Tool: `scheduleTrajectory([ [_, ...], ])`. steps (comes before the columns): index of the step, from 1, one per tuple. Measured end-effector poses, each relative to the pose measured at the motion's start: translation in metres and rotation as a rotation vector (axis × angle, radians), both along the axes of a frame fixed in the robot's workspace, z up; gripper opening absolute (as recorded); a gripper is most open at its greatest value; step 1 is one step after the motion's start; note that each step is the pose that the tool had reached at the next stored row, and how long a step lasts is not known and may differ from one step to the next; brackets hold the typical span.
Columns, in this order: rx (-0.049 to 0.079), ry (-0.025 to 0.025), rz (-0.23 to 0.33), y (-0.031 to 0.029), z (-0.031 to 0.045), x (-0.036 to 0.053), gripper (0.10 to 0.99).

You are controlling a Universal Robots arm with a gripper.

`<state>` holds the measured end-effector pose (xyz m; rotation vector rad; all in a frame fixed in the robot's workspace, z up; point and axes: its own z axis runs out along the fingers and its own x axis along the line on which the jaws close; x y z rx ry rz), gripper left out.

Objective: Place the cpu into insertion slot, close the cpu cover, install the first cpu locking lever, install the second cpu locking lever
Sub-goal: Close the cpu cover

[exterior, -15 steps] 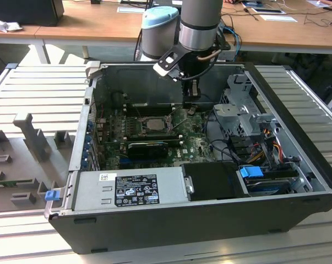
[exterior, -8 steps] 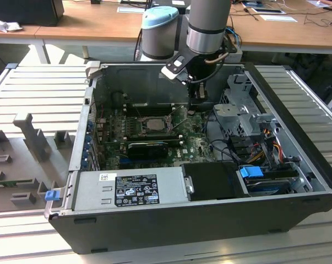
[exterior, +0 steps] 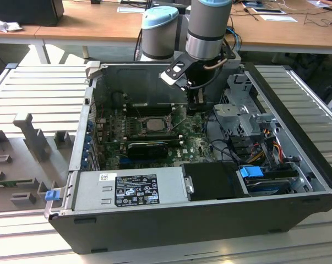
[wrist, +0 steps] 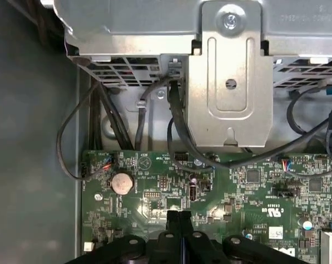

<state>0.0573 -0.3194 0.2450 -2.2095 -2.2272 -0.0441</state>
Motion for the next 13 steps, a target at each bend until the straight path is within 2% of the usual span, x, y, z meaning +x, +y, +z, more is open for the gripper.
scheduleTrajectory([
  [13, 0.0, 0.0004, 0.0, 0.0, -0.0002, -0.0146, 0.106],
])
